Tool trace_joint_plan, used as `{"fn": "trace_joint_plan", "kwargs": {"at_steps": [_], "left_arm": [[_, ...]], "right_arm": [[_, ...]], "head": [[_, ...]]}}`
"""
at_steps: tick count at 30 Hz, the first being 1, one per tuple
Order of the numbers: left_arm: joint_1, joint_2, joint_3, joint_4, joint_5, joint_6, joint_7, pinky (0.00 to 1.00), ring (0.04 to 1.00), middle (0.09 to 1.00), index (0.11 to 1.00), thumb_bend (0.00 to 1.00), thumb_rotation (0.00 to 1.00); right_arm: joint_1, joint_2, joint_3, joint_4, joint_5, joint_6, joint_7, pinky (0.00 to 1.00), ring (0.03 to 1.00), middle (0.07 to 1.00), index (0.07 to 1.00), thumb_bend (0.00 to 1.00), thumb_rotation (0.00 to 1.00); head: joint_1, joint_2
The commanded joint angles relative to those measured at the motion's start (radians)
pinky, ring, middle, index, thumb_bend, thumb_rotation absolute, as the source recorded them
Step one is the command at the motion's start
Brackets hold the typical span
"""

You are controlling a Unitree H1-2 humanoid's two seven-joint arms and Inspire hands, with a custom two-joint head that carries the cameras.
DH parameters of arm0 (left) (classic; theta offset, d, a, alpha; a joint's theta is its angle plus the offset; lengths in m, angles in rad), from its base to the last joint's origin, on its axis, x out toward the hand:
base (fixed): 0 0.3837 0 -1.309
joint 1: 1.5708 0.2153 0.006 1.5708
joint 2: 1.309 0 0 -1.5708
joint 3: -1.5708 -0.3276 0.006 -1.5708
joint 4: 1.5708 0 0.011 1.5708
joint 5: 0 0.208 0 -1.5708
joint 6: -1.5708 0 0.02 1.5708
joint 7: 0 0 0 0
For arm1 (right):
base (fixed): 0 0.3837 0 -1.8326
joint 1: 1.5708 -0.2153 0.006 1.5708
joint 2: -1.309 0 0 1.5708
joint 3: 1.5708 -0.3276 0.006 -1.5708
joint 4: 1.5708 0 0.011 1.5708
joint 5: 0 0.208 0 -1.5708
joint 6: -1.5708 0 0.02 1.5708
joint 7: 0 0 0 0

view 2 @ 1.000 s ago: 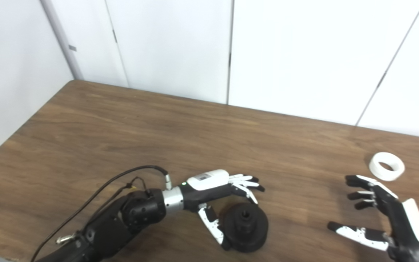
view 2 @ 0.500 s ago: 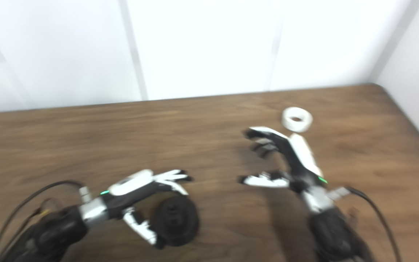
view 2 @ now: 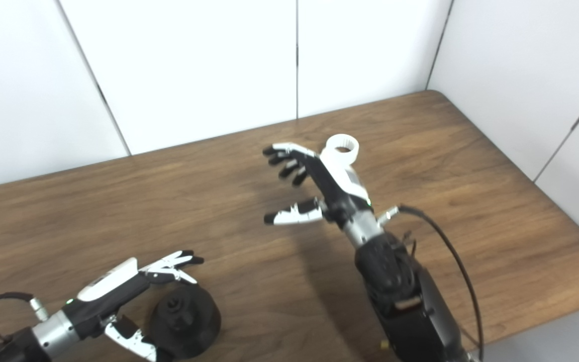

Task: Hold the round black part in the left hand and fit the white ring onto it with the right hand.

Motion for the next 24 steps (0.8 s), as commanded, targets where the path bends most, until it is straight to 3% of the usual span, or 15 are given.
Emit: {"fn": "trace_joint_plan", "kwargs": {"at_steps": [1, 4, 7, 11, 16, 24], "left_arm": [[0.006, 0.030, 0.004, 0.009, 0.008, 0.005, -0.023, 0.97, 1.000, 0.943, 0.487, 0.52, 0.07], [0.011, 0.033, 0.004, 0.011, 0.009, -0.003, -0.026, 0.96, 1.000, 0.945, 0.487, 0.52, 0.06], [0.014, 0.034, 0.008, 0.019, 0.007, -0.012, -0.025, 0.93, 1.000, 0.941, 0.487, 0.52, 0.06], [0.014, 0.032, 0.008, 0.043, -0.002, -0.039, -0.028, 0.92, 1.000, 0.942, 0.487, 0.52, 0.06], [0.014, 0.030, 0.009, 0.070, -0.005, -0.077, -0.024, 0.90, 1.000, 0.936, 0.487, 0.52, 0.06], [0.018, 0.036, 0.014, 0.067, -0.018, -0.077, -0.029, 0.90, 1.000, 0.937, 0.486, 0.52, 0.07]], "right_arm": [[-0.064, -0.057, 0.000, -0.025, -0.100, 0.015, 0.000, 0.56, 0.664, 0.728, 0.761, 0.69, 0.14], [-0.131, -0.134, 0.009, 0.020, -0.212, 0.021, 0.012, 0.57, 0.711, 0.772, 0.753, 0.69, 0.15], [-0.203, -0.196, 0.021, 0.074, -0.280, 0.035, 0.036, 0.64, 0.783, 0.817, 0.754, 0.69, 0.17], [-0.304, -0.263, 0.042, 0.164, -0.352, 0.061, 0.081, 0.66, 0.811, 0.824, 0.756, 0.69, 0.24], [-0.417, -0.316, 0.061, 0.276, -0.364, 0.113, 0.179, 0.66, 0.855, 0.875, 0.779, 0.73, 0.32], [-0.508, -0.367, 0.090, 0.417, -0.360, 0.149, 0.238, 0.71, 0.887, 0.920, 0.774, 0.74, 0.37]], "head": [[-0.001, 0.001], [-0.027, -0.020], [-0.045, -0.031], [-0.055, -0.040], [-0.066, -0.052], [-0.064, -0.048]]}}
